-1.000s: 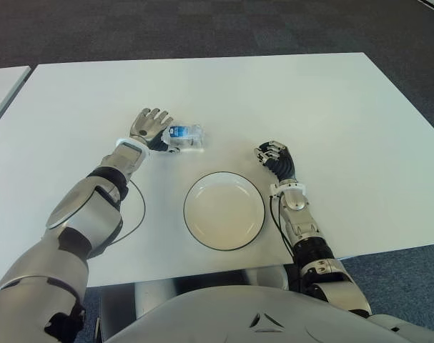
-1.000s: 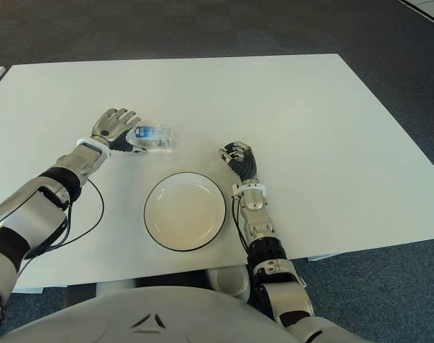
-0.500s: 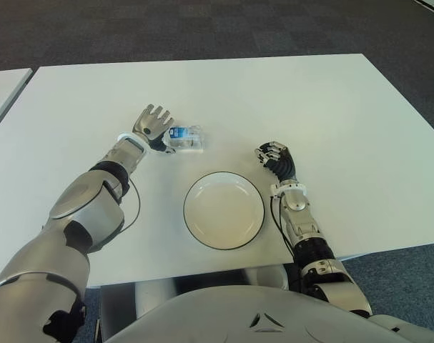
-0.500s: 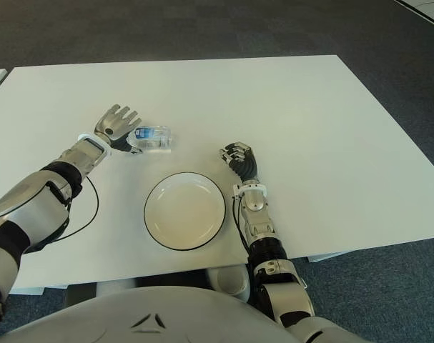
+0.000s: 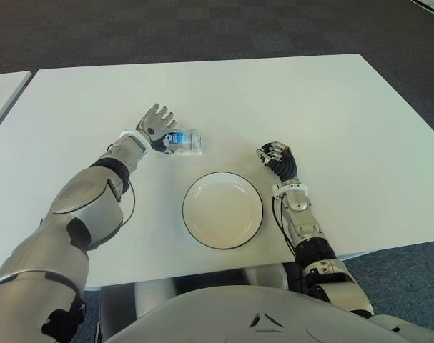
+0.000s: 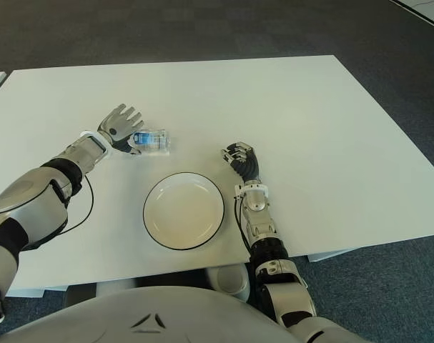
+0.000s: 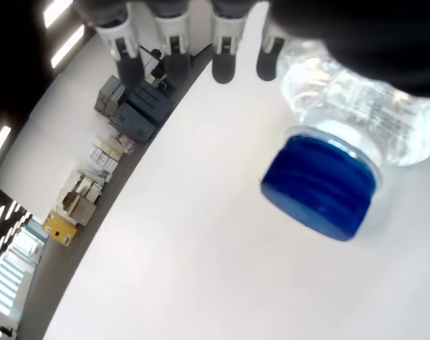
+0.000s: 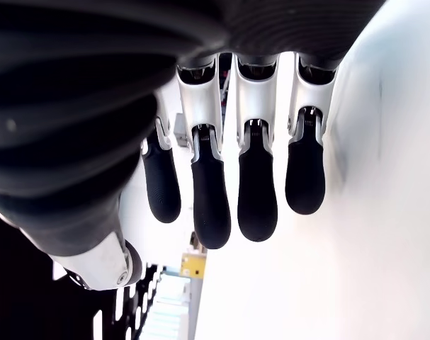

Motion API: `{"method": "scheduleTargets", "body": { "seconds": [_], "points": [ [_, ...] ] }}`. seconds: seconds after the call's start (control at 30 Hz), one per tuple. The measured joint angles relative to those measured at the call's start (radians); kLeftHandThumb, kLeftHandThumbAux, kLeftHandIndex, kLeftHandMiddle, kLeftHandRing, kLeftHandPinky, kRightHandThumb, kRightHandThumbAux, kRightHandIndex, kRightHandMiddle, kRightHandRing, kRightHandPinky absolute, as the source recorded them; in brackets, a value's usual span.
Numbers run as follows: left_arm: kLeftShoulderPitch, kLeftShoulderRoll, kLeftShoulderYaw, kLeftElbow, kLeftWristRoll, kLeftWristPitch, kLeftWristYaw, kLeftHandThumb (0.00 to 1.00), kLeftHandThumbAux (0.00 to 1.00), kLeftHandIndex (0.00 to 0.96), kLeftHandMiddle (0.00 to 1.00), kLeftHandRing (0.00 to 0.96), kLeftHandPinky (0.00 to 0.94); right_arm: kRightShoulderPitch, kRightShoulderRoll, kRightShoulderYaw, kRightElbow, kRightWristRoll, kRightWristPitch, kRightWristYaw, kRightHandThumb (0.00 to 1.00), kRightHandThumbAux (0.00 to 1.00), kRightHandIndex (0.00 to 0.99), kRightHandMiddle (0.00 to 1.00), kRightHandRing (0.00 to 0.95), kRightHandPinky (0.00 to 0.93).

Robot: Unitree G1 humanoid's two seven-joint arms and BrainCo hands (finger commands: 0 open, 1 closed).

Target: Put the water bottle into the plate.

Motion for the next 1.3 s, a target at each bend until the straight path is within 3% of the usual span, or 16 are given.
{"method": "scheduleTargets", "body": {
  "seconds": [0.47,0.73,0.8,0.97,1.03,1.07,1.13,1.2,1.3],
  "points": [
    [-0.016,-0.001,0.014,0.007,-0.023,-0.017,-0.112,0.533,0.371,0.0,0.0,0.0,0.0,0.003,0.0,-0.002,-0.007,-0.001,0.021,-0.017,0.706,0.729,0.433,0.527,0.56,0.603],
    [-0.016,-0.001,0.048,0.01,-0.058,-0.028,-0.172,0.544,0.438,0.005,0.049,0.041,0.111,0.007,0.0,-0.003,-0.011,0.0,0.021,-0.018,0.705,0.729,0.433,0.538,0.571,0.613],
    [-0.016,-0.001,0.056,0.011,-0.067,-0.029,-0.183,0.574,0.467,0.073,0.127,0.138,0.228,0.008,0.0,-0.003,-0.012,0.0,0.021,-0.018,0.706,0.728,0.434,0.531,0.563,0.6],
    [-0.008,-0.003,0.097,0.013,-0.109,-0.029,-0.199,0.613,0.516,0.217,0.23,0.24,0.316,0.01,-0.002,-0.005,-0.016,0.001,0.021,-0.016,0.706,0.728,0.434,0.531,0.562,0.603],
    [-0.004,-0.003,0.111,0.013,-0.121,-0.03,-0.199,0.671,0.624,0.338,0.329,0.336,0.396,0.011,-0.003,-0.006,-0.017,0.001,0.021,-0.015,0.706,0.729,0.434,0.53,0.561,0.596],
    [-0.001,-0.003,0.122,0.013,-0.132,-0.031,-0.199,0.679,0.639,0.355,0.344,0.351,0.408,0.011,-0.003,-0.007,-0.017,0.002,0.021,-0.014,0.706,0.729,0.434,0.53,0.561,0.595],
    [0.004,-0.003,0.138,0.013,-0.151,-0.034,-0.198,0.745,0.663,0.386,0.466,0.515,0.559,0.012,-0.004,-0.009,-0.018,0.003,0.021,-0.012,0.706,0.729,0.433,0.531,0.559,0.591],
    [0.01,-0.003,0.16,0.013,-0.168,-0.039,-0.194,0.792,0.665,0.392,0.515,0.602,0.647,0.013,-0.004,-0.012,-0.019,0.005,0.021,-0.011,0.705,0.729,0.433,0.536,0.562,0.599],
    [0.016,-0.003,0.179,0.013,-0.191,-0.054,-0.183,0.826,0.666,0.4,0.55,0.67,0.722,0.013,-0.004,-0.018,-0.022,0.008,0.024,-0.008,0.705,0.729,0.433,0.541,0.565,0.605]
  ]
}}
